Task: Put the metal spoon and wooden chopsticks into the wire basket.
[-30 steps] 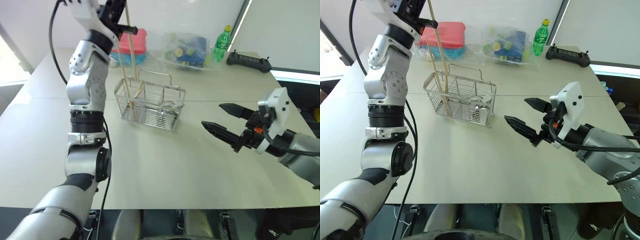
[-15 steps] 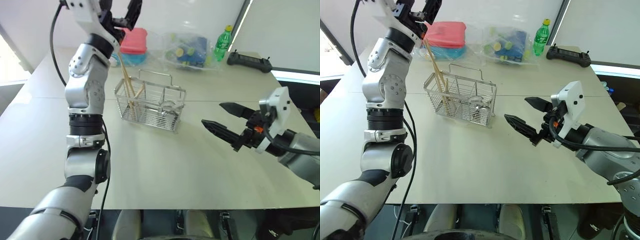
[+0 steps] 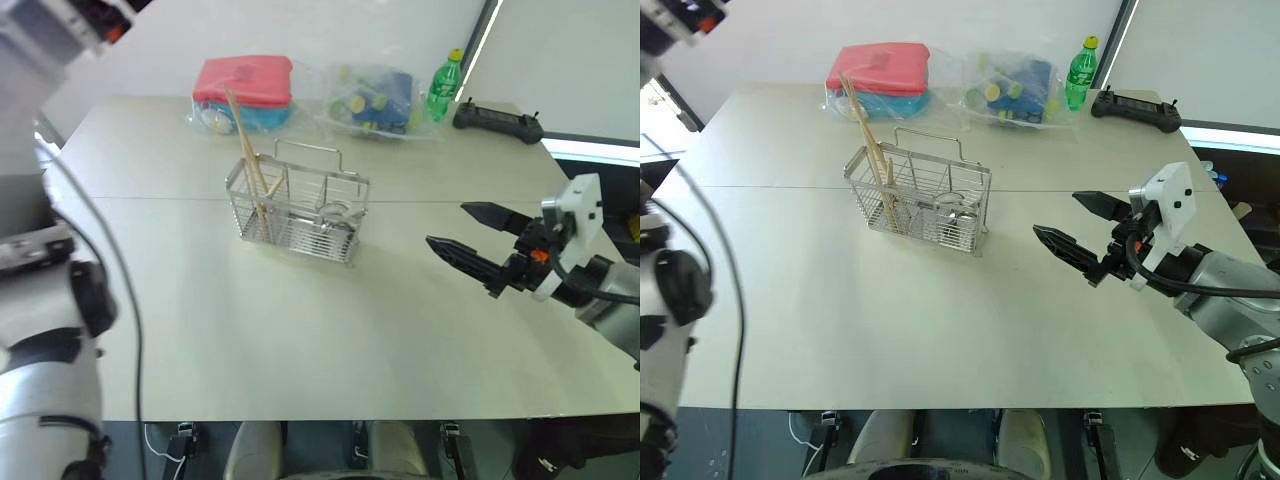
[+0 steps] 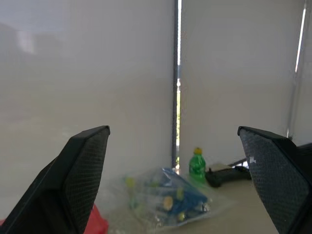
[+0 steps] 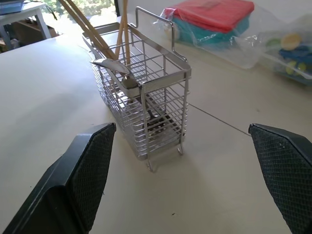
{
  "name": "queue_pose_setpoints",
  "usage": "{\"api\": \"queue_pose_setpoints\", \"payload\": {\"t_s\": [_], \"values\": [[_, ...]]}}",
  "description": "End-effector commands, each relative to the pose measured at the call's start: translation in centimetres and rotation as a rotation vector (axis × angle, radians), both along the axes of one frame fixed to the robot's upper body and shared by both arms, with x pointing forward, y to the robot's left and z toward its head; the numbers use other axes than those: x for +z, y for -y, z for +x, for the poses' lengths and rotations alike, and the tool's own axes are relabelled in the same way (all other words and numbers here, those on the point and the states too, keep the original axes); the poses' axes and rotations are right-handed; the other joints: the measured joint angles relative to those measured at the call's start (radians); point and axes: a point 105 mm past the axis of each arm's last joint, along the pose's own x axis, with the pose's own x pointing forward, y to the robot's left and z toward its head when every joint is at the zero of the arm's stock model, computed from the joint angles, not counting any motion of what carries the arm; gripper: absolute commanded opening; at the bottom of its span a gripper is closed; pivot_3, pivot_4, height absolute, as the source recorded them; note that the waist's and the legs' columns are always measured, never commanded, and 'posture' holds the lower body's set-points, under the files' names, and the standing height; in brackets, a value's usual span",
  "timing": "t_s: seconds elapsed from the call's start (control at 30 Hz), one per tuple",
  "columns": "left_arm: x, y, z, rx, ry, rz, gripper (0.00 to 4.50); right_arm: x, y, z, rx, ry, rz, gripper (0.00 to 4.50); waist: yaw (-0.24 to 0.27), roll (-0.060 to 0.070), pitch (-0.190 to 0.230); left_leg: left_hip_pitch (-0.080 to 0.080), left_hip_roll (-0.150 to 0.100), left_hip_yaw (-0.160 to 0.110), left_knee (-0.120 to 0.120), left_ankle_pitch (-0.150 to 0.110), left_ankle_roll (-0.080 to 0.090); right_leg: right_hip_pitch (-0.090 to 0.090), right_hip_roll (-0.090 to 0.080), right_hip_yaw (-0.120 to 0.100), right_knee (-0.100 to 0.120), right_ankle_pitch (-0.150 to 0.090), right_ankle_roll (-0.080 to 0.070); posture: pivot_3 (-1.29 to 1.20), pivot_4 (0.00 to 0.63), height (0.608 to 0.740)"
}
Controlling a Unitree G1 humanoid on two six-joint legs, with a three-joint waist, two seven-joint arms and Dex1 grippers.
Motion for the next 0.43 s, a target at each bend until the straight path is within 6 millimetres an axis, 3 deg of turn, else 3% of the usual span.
{"api": "queue_pose_setpoints", "payload": {"t_s": [0.03,0.1,0.17,0.23,0.43], "values": [[-7.2,-1.0,-3.5,-0.161,-0.188,0.445,4.45,0.9,0.8,-0.2,-0.009,0.060,-0.027,4.50,-0.003,0.005,-0.001,0.000,0.000,0.001,0.000,0.000,0.000,0.000,-0.001,0.000,0.000,0.000,-0.001,0.00,0.150,0.685],[-12.1,-3.6,-5.1,-0.139,-0.356,0.720,4.45,0.8,1.3,-0.2,-0.009,0.059,-0.038,4.50,-0.009,0.008,-0.001,0.000,0.000,0.003,-0.002,0.000,0.000,-0.002,-0.001,0.001,-0.001,0.000,-0.002,0.00,0.150,0.685],[-14.5,-5.3,-5.8,-0.109,-0.437,0.843,4.45,0.6,1.5,-0.3,0.001,0.053,-0.051,4.50,0.000,0.007,-0.001,-0.002,0.001,0.003,-0.002,0.000,0.000,-0.005,0.000,0.001,0.000,-0.001,-0.004,0.00,0.150,0.685],[-15.4,-5.9,-5.8,-0.091,-0.454,0.865,4.45,0.5,1.5,-0.3,0.015,0.052,-0.061,4.50,0.010,0.007,0.000,-0.002,0.002,0.002,0.000,0.000,0.000,-0.006,0.000,0.001,0.000,-0.003,-0.004,0.00,0.150,0.685],[-15.0,-5.4,-5.2,-0.078,-0.396,0.826,4.45,0.6,1.0,0.1,0.045,0.071,-0.060,4.50,0.017,0.013,0.002,-0.004,0.008,0.009,0.002,-0.002,-0.004,-0.004,0.000,-0.004,-0.015,-0.004,-0.001,0.00,0.150,0.685]]}}
